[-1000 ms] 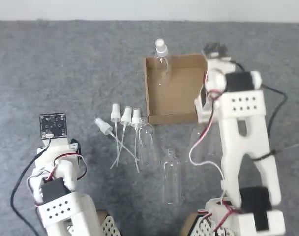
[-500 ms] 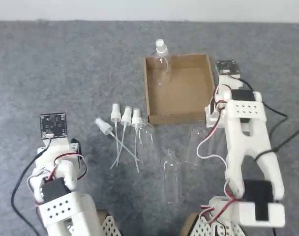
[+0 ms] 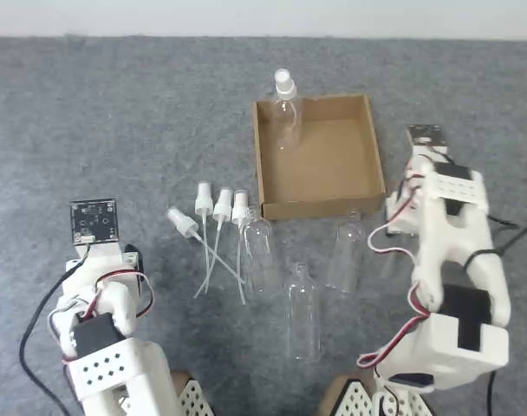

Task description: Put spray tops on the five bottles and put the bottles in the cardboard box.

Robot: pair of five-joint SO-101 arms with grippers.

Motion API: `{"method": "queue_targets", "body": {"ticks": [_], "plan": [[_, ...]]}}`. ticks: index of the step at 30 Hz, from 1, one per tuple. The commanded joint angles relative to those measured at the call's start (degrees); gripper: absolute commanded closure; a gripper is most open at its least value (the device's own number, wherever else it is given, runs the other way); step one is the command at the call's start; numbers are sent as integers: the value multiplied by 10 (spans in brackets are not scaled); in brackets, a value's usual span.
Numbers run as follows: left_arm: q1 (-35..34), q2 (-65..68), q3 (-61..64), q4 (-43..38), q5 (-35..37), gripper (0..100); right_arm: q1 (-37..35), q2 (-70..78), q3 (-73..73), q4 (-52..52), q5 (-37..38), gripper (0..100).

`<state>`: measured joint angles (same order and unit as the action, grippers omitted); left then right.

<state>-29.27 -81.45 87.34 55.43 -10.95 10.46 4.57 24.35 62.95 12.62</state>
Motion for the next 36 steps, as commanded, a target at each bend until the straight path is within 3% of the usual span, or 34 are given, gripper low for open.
{"method": "queue_targets", "body": {"ticks": [1, 7, 13, 17, 21, 26, 36], "plan": [[2, -6, -14, -2, 3, 855, 61, -1, -4, -12, 93, 916], [2, -4, -56, 1, -25, 855, 153, -1, -6, -41, 270, 919], [31, 36, -211, 110, -55, 855, 190, -1, -5, -44, 407, 916], [80, 165, -332, 174, -51, 856, 191, -2, 9, -72, 436, 919], [149, 308, -404, 184, 23, 856, 190, -8, 55, -140, 482, 918], [217, 452, -434, 127, 137, 855, 191, -7, 80, -174, 487, 914], [200, 655, -455, -4, 251, 859, 192, -7, 82, -168, 487, 913]]}}
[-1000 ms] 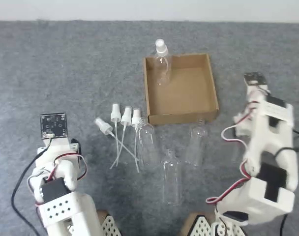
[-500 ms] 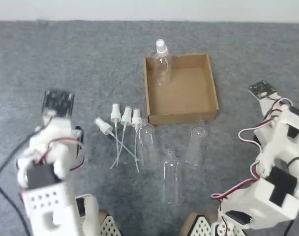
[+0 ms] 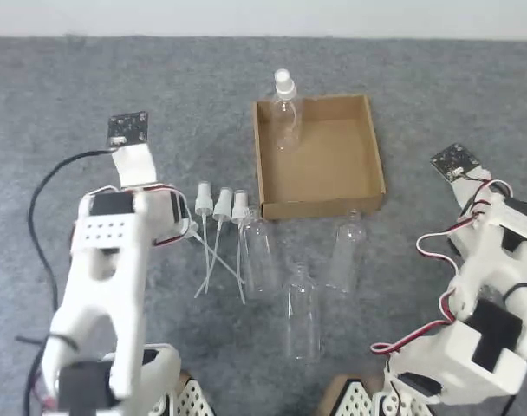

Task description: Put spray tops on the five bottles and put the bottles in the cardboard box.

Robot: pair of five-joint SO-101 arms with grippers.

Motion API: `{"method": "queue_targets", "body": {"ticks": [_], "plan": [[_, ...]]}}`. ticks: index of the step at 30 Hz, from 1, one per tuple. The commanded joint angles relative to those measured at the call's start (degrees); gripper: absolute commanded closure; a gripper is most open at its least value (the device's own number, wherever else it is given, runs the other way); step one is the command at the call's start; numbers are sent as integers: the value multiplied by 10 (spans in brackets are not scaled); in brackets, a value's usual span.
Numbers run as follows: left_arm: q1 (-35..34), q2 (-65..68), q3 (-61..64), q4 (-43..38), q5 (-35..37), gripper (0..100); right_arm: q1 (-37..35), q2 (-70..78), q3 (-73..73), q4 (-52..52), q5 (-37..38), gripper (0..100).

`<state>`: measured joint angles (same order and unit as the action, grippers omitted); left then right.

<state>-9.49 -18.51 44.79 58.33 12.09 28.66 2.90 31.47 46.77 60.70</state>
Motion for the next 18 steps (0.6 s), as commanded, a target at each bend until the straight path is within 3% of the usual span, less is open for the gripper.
{"method": "queue_targets", "body": {"ticks": [1, 9, 18], "plan": [[2, 42, -29, -44, 21, 859, 10, 10, 11, -7, 6, 913], [2, 128, -44, -105, 65, 859, 10, 15, 11, -6, 6, 913], [2, 230, -102, -92, 65, 859, 10, 15, 11, -7, 6, 913]]}}
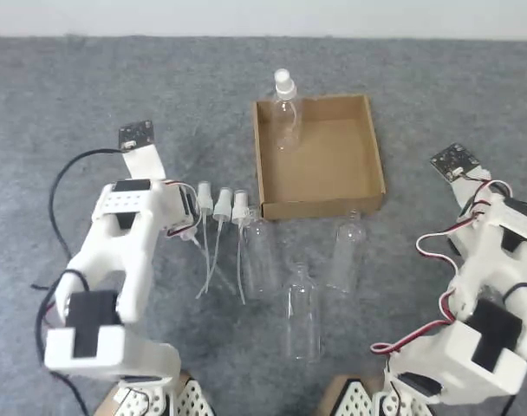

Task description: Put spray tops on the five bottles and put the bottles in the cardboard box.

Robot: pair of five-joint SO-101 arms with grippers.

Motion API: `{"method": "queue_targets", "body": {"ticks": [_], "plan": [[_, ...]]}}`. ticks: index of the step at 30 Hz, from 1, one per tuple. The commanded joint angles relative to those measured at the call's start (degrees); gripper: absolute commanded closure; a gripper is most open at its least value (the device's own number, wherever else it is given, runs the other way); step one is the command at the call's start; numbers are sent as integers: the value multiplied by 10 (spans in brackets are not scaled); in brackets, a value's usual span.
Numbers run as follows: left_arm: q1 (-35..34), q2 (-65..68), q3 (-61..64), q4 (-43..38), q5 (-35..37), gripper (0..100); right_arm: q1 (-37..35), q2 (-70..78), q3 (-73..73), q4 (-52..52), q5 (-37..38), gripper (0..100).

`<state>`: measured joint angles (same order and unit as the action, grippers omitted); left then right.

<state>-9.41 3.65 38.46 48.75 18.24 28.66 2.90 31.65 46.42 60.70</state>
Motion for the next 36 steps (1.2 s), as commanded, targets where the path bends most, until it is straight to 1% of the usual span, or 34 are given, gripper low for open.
{"method": "queue_targets", "body": {"ticks": [1, 4, 8, 11, 15, 18, 20, 23, 27, 29, 31, 34, 36], "plan": [[1, 16, -51, 18, 4, 859, 10, 15, 10, -3, 6, 913], [1, 29, -73, 42, 2, 898, 11, 15, 10, -3, 6, 913], [1, 26, -75, 43, 1, 980, 11, 15, 10, -3, 6, 913], [1, 21, -75, 45, -2, 990, 11, 15, 10, -3, 6, 913], [1, -8, -85, 56, -31, 990, 18, 15, 10, -3, 6, 913], [-1, -56, -111, 102, -53, 990, 30, 11, 10, -3, 5, 913], [1, -106, -120, 126, -58, 990, 38, 9, 6, -3, -18, 903], [11, -205, -102, 145, -59, 990, 43, 8, -2, -3, -69, 837], [35, -324, -36, 159, -93, 989, 42, 8, -9, -1, -95, 741], [38, -364, 1, 157, -103, 989, 40, 8, -16, 15, -107, 707], [38, -393, 32, 154, -108, 989, 32, 9, -43, 59, -126, 688], [37, -426, 65, 128, -108, 989, 23, 9, -106, 152, -178, 687], [37, -442, 84, 120, -108, 989, 20, 14, -157, 193, -209, 687]]}}
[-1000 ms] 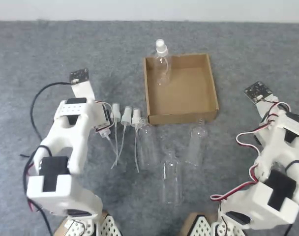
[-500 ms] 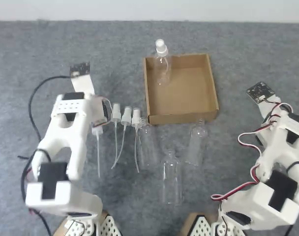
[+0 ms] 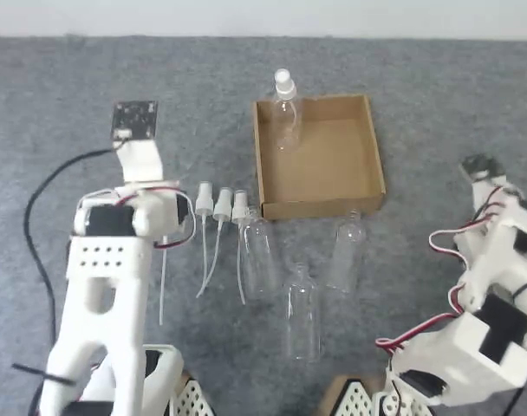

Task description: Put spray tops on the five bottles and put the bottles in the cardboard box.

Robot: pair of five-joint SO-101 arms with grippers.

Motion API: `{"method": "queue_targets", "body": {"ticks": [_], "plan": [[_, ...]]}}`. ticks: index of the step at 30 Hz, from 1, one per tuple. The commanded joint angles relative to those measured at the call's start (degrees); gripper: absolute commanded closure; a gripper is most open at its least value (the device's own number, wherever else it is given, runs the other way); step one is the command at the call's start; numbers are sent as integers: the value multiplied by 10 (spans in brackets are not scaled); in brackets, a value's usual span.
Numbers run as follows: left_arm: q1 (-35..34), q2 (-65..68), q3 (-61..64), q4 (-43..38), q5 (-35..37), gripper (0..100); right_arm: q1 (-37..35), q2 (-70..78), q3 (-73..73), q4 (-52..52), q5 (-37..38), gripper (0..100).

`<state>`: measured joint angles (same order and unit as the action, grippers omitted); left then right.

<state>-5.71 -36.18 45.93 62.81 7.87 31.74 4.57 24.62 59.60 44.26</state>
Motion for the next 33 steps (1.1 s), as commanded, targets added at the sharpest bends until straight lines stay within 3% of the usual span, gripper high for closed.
{"method": "queue_targets", "body": {"ticks": [1, 6, 11, 17, 25, 33], "plan": [[0, -50, 17, -22, -5, 989, -12, -1, -107, 73, -54, 687], [0, -73, 44, -22, -30, 988, -13, -1, -164, 120, -57, 690], [1, -80, 48, -23, -32, 988, -15, 8, -151, 126, -57, 757], [1, -80, 49, -23, -32, 988, -46, 57, -133, 138, -61, 738], [1, -78, 49, -23, -32, 988, -36, 90, -133, 130, -62, 743], [1, -80, 44, -22, -31, 988, -32, 81, -143, 112, -58, 966]]}}
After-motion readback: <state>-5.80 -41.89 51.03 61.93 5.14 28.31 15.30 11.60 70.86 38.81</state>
